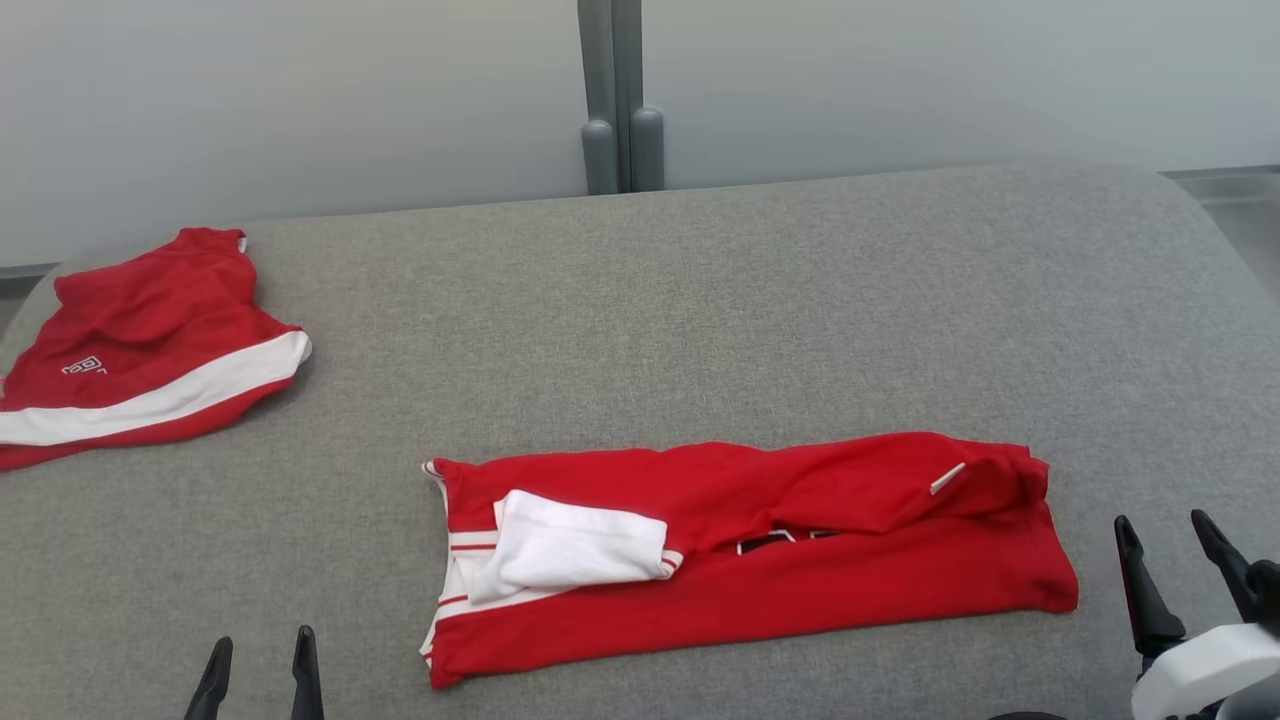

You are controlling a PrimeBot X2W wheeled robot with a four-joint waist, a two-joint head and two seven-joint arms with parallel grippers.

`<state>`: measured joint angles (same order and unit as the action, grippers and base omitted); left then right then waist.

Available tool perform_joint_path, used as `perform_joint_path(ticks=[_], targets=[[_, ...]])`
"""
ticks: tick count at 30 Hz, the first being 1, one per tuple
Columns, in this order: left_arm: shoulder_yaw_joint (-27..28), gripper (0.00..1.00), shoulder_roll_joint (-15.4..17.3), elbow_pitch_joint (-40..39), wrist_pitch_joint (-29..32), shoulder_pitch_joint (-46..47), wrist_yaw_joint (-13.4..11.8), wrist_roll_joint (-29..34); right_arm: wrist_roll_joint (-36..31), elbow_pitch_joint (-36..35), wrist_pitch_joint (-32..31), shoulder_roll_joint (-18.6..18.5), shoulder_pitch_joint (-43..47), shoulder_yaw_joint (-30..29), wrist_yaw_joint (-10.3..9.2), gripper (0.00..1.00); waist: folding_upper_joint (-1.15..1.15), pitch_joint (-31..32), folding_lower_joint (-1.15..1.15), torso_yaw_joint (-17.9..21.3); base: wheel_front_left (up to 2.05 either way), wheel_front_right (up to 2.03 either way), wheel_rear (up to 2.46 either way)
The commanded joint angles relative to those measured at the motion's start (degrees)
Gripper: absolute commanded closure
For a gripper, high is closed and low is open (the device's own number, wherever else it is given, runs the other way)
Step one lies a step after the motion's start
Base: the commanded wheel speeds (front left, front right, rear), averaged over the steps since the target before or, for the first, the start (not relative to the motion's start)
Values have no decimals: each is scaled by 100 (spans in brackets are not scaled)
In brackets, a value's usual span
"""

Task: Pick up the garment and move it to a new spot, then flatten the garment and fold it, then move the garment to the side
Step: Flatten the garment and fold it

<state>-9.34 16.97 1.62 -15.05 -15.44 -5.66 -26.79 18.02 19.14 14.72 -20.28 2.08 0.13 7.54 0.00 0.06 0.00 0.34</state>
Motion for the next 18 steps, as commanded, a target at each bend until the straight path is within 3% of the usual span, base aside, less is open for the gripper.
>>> perform_joint_path(ticks=[1, 7, 18], targets=[[81, 0, -65, 15, -15, -89, 75, 105, 41, 45, 39, 11, -76, 15, -11, 0, 0, 67, 0, -63, 0, 0, 0], [381, 0, -425, 109, -15, -213, 420, 420, 203, 364, 45, 42, -341, 301, -11, 0, 0, 96, 0, -66, 0, 0, 0], [727, 0, -811, 309, -16, -133, 869, 816, 780, 1611, -129, 7, -1336, 1012, -11, 0, 0, 36, 0, -152, 0, 0, 0]])
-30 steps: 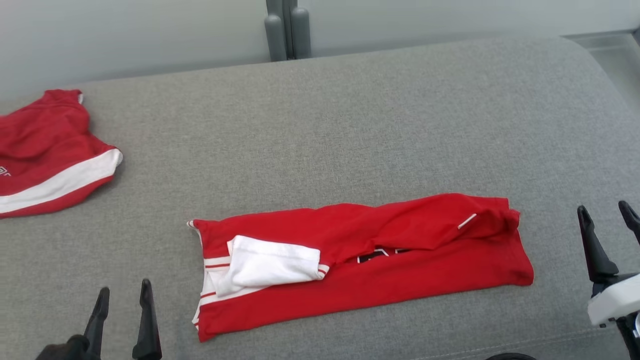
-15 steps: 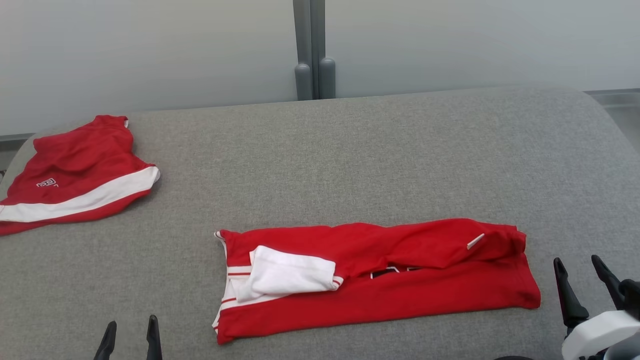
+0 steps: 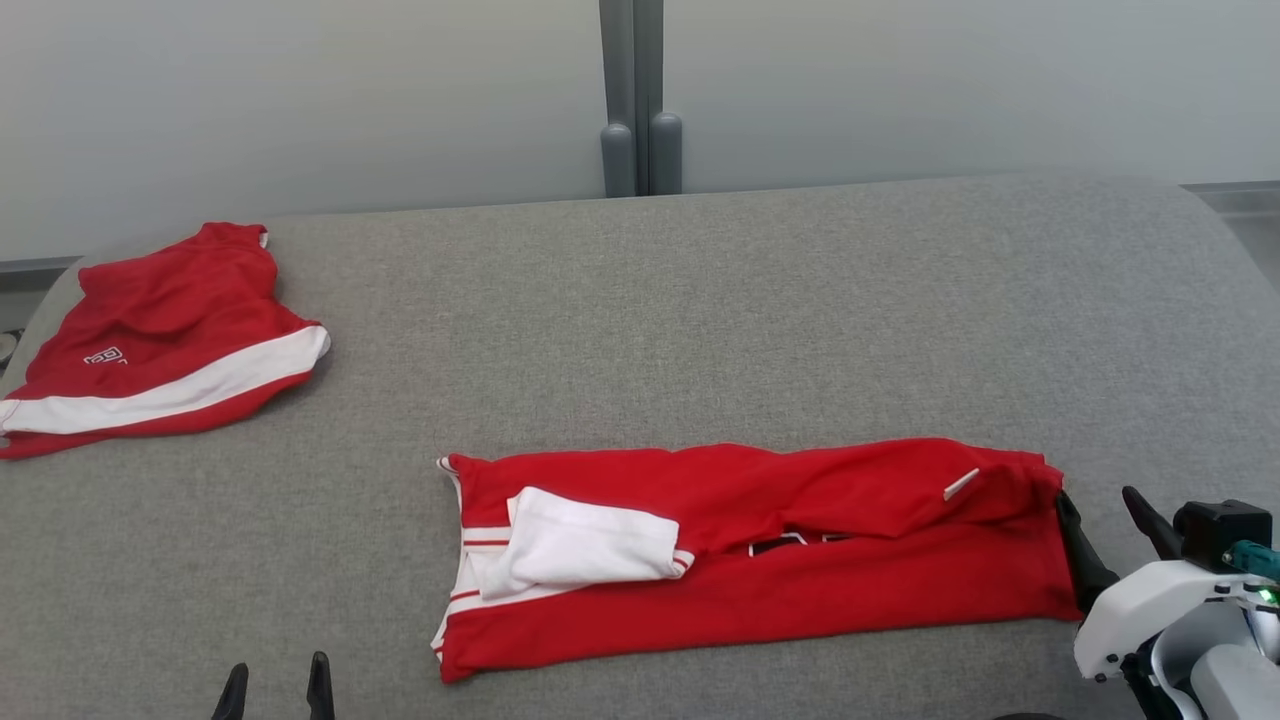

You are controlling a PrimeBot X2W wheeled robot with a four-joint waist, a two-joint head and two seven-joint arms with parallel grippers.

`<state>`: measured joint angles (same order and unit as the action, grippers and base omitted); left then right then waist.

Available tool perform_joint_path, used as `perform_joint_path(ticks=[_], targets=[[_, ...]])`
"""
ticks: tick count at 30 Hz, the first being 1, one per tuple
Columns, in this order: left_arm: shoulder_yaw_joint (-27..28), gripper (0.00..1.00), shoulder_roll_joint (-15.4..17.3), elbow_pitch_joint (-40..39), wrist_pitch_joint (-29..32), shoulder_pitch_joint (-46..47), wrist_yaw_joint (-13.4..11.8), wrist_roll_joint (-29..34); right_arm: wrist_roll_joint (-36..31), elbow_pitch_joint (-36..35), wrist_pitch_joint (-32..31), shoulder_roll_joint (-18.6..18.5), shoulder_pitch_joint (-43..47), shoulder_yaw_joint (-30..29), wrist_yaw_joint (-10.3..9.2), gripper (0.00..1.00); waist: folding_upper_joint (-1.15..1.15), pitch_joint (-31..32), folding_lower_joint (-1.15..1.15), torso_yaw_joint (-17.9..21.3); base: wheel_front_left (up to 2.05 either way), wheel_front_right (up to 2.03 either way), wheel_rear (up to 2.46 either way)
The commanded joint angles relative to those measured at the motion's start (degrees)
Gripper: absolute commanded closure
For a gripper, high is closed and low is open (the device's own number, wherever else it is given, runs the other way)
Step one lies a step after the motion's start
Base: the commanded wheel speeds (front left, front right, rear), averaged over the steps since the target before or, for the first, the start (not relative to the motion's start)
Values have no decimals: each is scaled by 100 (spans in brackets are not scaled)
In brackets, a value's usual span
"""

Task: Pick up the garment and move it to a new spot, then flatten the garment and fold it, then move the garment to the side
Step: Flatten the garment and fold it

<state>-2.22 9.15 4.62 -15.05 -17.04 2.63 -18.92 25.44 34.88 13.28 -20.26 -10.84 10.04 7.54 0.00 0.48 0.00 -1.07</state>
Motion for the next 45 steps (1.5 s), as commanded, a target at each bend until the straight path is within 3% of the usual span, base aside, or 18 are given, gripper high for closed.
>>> perform_joint_path(ticks=[1, 13, 26, 27, 28, 31, 38, 45], targets=[[47, 0, -56, 11, -16, 12, 51, 57, 58, 142, 18, 7, -112, 69, -11, 0, 0, -11, 0, -19, 0, 0, 0], [327, 0, -200, 79, -16, 104, 272, 244, 563, 1159, -141, 79, -787, 552, -11, 0, 0, -206, 0, -14, 0, 0, 0], [374, 0, -276, 162, -16, 385, 406, 376, 1483, 1889, -940, 198, -1290, 1172, -7, 0, 0, -500, 0, -141, 0, 0, 0], [382, 0, -285, 167, -16, 396, 414, 378, 1582, 1849, -988, 202, -1290, 1236, -5, 60, 0, -507, 0, -150, 0, 0, 0], [394, 0, -293, 167, -16, 406, 420, 380, 1702, 1795, -1040, 191, -1295, 1285, -5, 100, 0, -517, 0, -159, 0, 0, 0], [414, 0, -313, 172, -16, 418, 431, 392, 2069, 1577, -1160, 6, -1273, 1441, -6, 100, 0, -529, 0, -171, 0, 0, 0], [503, 0, -335, 141, -16, 460, 454, 360, 2784, 1170, -1427, -825, -1342, 1557, -12, 100, 0, -565, 0, -128, 0, 0, 0], [449, 0, -295, 143, -16, 567, 482, 401, 2927, 1271, -1531, -1852, -1485, 1470, -12, 100, 0, -649, 0, -124, 0, 0, 0]])
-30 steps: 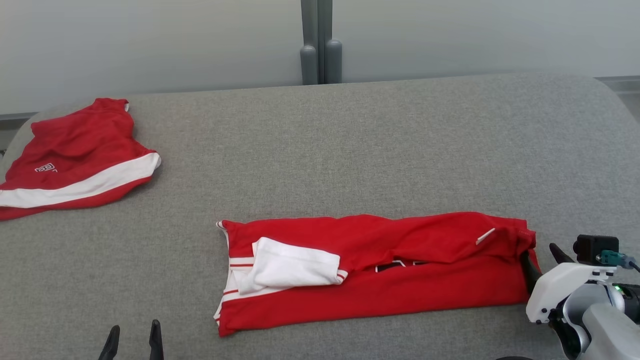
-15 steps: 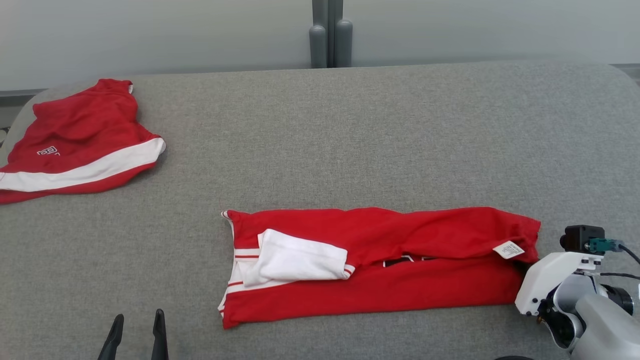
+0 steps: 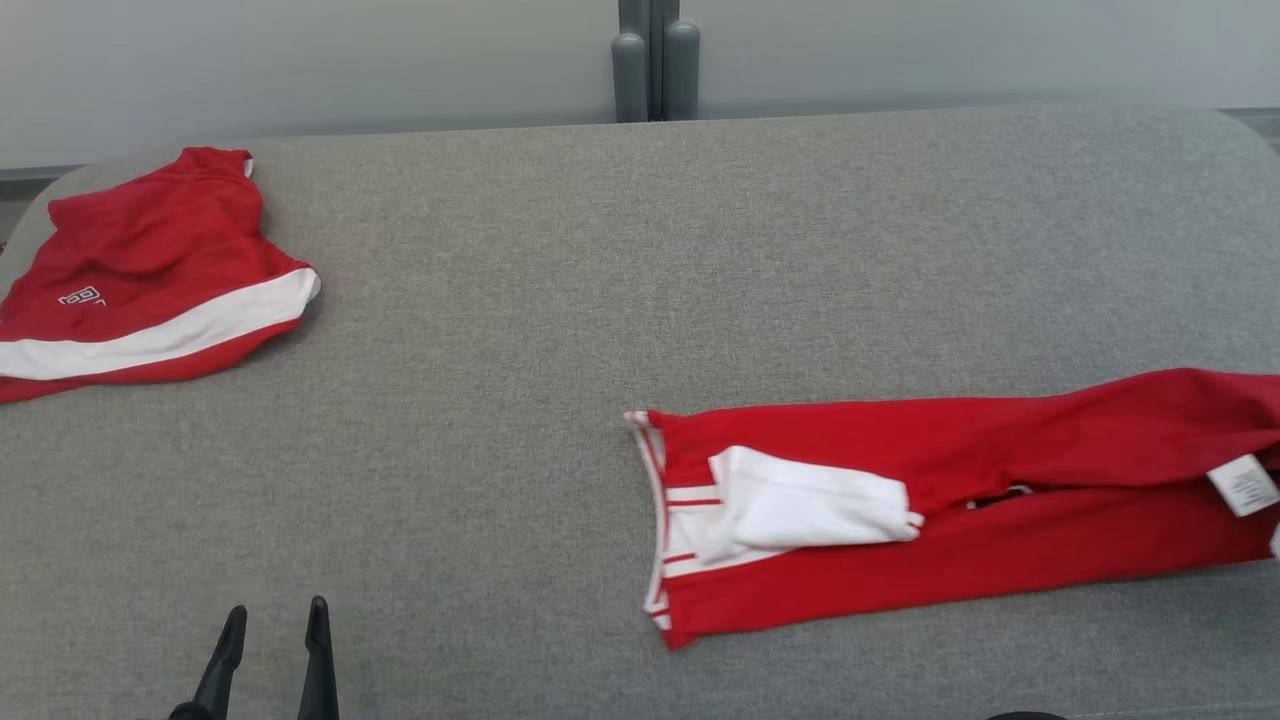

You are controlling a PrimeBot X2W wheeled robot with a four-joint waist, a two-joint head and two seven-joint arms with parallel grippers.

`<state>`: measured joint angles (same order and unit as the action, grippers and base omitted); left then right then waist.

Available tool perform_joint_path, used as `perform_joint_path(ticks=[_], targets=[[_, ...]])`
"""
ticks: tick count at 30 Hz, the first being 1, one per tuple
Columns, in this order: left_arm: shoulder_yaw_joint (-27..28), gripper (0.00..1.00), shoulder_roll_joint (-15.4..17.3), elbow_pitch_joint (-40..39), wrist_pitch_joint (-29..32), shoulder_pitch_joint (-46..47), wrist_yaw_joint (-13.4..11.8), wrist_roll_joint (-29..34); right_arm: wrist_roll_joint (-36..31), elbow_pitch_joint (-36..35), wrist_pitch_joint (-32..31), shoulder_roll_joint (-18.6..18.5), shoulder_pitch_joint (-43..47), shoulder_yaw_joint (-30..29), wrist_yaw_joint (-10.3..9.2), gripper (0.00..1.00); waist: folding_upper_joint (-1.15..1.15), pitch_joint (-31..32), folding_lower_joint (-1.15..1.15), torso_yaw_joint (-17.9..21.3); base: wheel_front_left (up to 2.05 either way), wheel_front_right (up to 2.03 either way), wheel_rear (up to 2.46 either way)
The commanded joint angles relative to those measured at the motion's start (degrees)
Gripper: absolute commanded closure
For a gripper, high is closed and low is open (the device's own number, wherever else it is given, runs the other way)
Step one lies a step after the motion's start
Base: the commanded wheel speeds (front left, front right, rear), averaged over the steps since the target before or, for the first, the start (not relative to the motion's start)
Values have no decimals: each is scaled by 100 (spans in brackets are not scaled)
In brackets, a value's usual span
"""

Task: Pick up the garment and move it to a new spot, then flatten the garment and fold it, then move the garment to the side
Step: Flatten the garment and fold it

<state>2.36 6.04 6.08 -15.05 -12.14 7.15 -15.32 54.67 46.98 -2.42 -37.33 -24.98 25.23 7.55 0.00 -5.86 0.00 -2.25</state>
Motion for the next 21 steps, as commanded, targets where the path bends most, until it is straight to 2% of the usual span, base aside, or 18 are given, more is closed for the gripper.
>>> perform_joint_path(ticks=[1, 6, 8, 10, 11, 16, 19, 21], targets=[[-31, 0, 12, 0, -16, 83, 23, 39, -35, 131, 59, -285, -99, -86, -13, 100, 0, -19, 0, -12, 0, 0, 0], [-133, 0, -8, 35, -16, 129, 31, 59, -154, 105, 243, -667, -248, -177, -12, 100, 0, -11, 0, -77, 0, 0, 0], [-151, 0, -28, 49, -16, 121, 32, 41, -349, -209, 377, -804, -281, -53, -11, 100, 0, 14, 0, -110, 0, 0, 0], [-131, 0, -57, 50, -16, 79, 32, 9, -424, -752, 461, -754, -249, 113, -10, 100, 0, 48, 0, -114, 0, 0, 0], [-110, 0, -84, 57, -16, -7, 34, 6, -460, -1407, 440, -672, -123, 323, -9, 100, 0, 109, 0, -94, 0, 0, 0], [-99, 0, -158, 57, -16, -130, 36, 19, -594, -2870, 159, -169, 250, 818, -9, 100, 0, 259, 0, -53, 0, 0, 0], [-98, 0, -193, 54, -16, -116, 37, 29, -804, -3292, -5, 340, 461, 1031, -9, 100, 0, 273, 0, -43, 0, 0, 0], [-97, 0, -214, 39, -16, -98, 38, 39, -996, -3333, -57, 723, 511, 1095, -9, 100, 0, 245, 0, -24, 0, 0, 0]])
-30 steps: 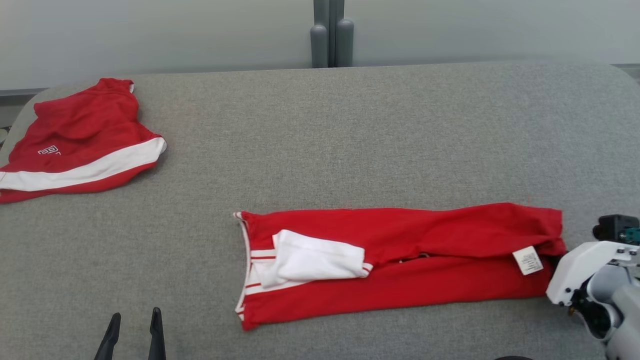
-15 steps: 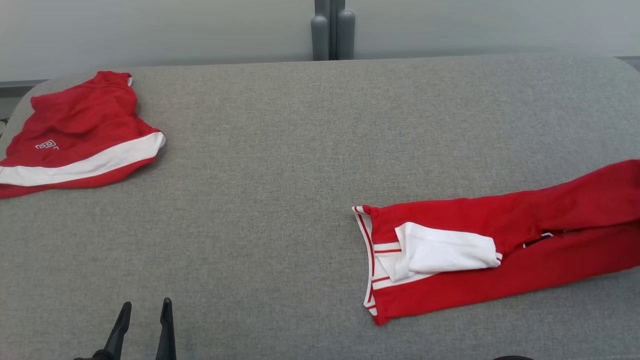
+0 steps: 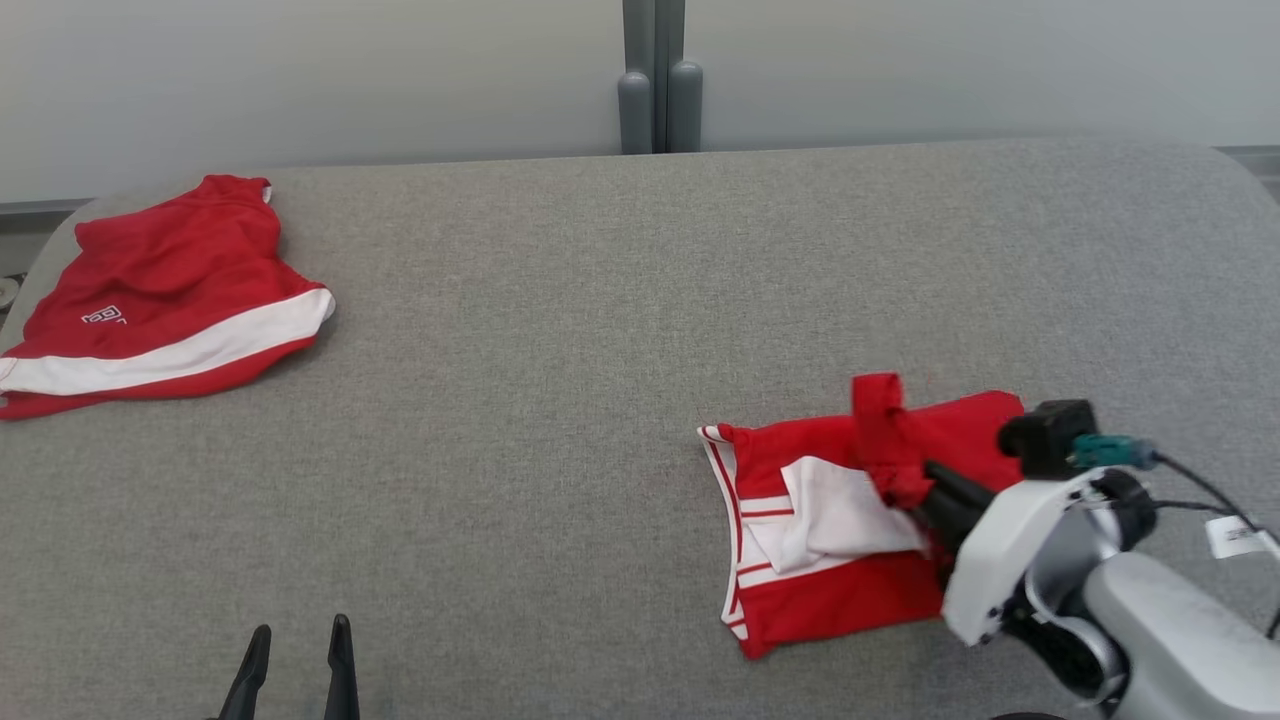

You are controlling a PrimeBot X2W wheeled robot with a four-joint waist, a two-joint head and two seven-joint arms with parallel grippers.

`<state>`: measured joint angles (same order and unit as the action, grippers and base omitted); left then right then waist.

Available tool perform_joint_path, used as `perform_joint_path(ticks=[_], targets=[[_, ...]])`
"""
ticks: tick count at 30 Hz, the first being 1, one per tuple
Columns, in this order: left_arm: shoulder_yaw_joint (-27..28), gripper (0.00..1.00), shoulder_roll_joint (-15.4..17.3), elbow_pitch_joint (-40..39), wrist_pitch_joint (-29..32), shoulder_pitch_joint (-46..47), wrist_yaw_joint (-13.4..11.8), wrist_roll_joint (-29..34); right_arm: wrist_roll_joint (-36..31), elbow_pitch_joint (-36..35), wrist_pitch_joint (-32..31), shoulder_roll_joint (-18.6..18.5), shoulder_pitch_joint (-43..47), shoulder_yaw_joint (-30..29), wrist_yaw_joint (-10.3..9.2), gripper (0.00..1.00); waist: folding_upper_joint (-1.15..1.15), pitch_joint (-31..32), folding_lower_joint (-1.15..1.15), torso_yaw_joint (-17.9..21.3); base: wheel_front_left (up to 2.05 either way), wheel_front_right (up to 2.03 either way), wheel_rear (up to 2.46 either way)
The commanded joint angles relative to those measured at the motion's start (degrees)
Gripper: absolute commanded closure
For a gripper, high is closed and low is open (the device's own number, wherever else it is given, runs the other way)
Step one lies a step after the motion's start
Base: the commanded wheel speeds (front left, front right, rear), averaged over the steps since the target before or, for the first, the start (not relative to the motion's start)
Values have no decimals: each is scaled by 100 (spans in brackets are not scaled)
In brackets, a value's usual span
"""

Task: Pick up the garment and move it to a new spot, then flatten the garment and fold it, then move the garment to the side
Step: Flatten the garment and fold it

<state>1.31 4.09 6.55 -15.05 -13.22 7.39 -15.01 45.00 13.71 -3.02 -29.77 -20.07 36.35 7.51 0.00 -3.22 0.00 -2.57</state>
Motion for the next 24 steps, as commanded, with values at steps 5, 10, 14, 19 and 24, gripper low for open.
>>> perform_joint_path(ticks=[5, 10, 14, 19, 24], targets=[[-47, 0, -41, 23, -16, 68, 16, 19, -727, 491, 2, 940, -33, -81, -5, 100, 0, -102, 0, 12, 0, 0, 0], [-48, 0, -17, 63, -16, 124, 16, 5, -1238, 898, 10, 1561, -158, -151, -4, 100, 0, -154, 0, -12, 0, 0, 0], [-64, 0, -29, 116, -16, 128, 17, -7, -1557, 1157, 65, 1813, -256, -196, -4, 100, 0, -166, 0, -9, 0, 0, 0], [-94, 0, -48, 166, -16, 156, 17, -40, -1911, 1374, 127, 1961, -334, -172, -3, 64, 0, -176, 0, 2, 0, 0, 0], [-89, 0, -56, 196, -16, 191, 17, -70, -2107, 1270, 86, 1887, -326, -28, -4, 0, 0, -219, 0, 19, 0, 0, 0]])
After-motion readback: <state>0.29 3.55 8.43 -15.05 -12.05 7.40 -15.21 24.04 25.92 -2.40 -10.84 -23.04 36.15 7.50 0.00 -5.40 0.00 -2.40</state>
